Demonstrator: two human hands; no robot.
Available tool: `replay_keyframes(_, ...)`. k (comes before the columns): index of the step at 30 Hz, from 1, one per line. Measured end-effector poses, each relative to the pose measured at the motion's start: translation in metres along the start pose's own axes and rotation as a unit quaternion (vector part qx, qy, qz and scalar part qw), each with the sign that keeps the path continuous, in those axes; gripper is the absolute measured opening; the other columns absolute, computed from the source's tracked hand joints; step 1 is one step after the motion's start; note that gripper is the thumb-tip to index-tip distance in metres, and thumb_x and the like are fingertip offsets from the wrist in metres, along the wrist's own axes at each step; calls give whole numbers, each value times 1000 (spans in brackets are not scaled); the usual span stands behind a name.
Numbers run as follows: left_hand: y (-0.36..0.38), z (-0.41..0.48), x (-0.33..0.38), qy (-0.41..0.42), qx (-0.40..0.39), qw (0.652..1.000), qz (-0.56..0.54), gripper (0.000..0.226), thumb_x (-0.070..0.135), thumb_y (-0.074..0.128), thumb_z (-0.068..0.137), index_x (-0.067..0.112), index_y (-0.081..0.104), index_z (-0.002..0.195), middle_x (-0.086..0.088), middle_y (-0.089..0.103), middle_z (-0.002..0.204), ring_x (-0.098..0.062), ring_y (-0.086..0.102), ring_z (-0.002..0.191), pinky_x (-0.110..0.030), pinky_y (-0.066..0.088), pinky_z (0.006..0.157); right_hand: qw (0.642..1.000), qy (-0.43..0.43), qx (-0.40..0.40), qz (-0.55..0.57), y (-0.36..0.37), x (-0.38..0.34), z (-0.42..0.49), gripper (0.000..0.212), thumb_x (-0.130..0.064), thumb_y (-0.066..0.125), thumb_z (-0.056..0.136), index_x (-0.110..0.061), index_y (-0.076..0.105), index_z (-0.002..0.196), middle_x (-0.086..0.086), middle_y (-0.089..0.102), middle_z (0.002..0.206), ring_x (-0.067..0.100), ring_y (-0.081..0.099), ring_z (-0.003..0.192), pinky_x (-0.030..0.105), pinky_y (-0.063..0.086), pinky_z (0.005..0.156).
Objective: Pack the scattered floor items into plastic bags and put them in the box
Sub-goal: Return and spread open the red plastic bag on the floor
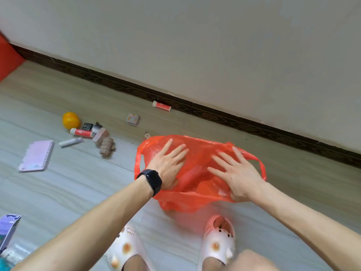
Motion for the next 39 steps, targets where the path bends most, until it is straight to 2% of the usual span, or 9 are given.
replay_keyframes(4, 45, 2, -31, -98, -197, 970, -100, 122, 66, 70, 72, 33, -14, 154, -2, -15, 163, -29, 14, 149, -41, 24, 116, 960, 81, -265, -31, 35, 28, 9, 115, -76, 59, 72, -36, -8, 157, 11, 4, 166, 23, 13, 152, 64, -20, 112)
replay_keyframes(9, 75, 32, -7, -111, -252, 942, -193, 111, 51, 71, 76, 43, -8, 153, -7, -6, 163, -34, 36, 140, -41, 45, 103, 942, 114, -313, -39, 66, 30, 27, 92, -66, 45, 83, -32, 4, 158, 5, 23, 162, 20, 19, 150, 67, -31, 102)
replay_keyframes(13, 56, 57, 22, -2, -127, 986, -111, 40, 36, 57, 86, 20, 58, 123, -8, 52, 129, -29, 51, 116, -40, 40, 93, 979, 95, -177, -36, 58, 10, 36, 49, -42, 49, 87, -21, 58, 131, 7, 64, 122, 32, 51, 122, 69, -24, 105)
replay_keyframes(16, 45, 64, 35, 109, 75, 990, -43, 13, 20, 58, 75, 19, 69, 82, -1, 61, 87, -24, 57, 84, -38, 40, 78, 999, 34, 25, -3, 50, -4, 43, 25, -28, 59, 77, -18, 69, 98, 5, 68, 95, 32, 61, 99, 62, 7, 116)
replay_keyframes(18, 45, 68, 39, 118, 143, 982, -47, 22, 26, 61, 75, 16, 73, 91, -7, 65, 100, -31, 59, 102, -46, 37, 98, 997, -7, 69, 36, 53, -2, 48, 28, -33, 61, 77, -19, 68, 100, 8, 67, 112, 30, 58, 114, 57, 20, 113)
replay_keyframes(22, 53, 65, 36, 4, 12, 991, -133, 86, 70, 49, 79, 26, 33, 151, -11, 15, 162, -41, -4, 149, -66, -13, 112, 997, -8, -46, 69, 63, 19, 49, 75, -65, 60, 74, -25, 56, 137, 15, 32, 159, 32, 25, 148, 62, 17, 116)
replay_keyframes(26, 86, 52, 44, -83, -143, 967, -194, 111, 100, 21, 60, 47, -16, 150, -10, -28, 158, -48, -31, 139, -73, -26, 98, 982, 16, -151, 110, 82, 37, 33, 109, -98, 27, 67, -37, 16, 157, 8, -1, 165, 29, -9, 152, 58, -7, 119)
replay_keyframes(31, 125, 29, 68, -102, -234, 936, -244, 128, 104, 23, 51, 36, -26, 149, -16, -20, 160, -37, -38, 139, -70, -24, 102, 976, -1, -205, 68, 132, 32, -2, 120, -101, 37, 52, -23, 52, 143, 19, 55, 140, 36, 34, 143, 63, 12, 112)
replay_keyframes(39, 133, 30, 74, -93, -217, 969, -77, 111, 79, 41, 77, 29, -27, 149, -3, -18, 163, -45, -45, 129, -72, -30, 96, 925, 171, -339, -19, 158, 50, -29, 120, -96, 32, 65, -32, -6, 157, -2, -6, 167, 42, -48, 132, 68, -30, 102)
Point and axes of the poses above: each hand's wrist, its own z-axis towards the middle knuckle, its own y-axis out of the palm, x = y × z, the point moved 1 cm from there along z, towards the middle knuckle
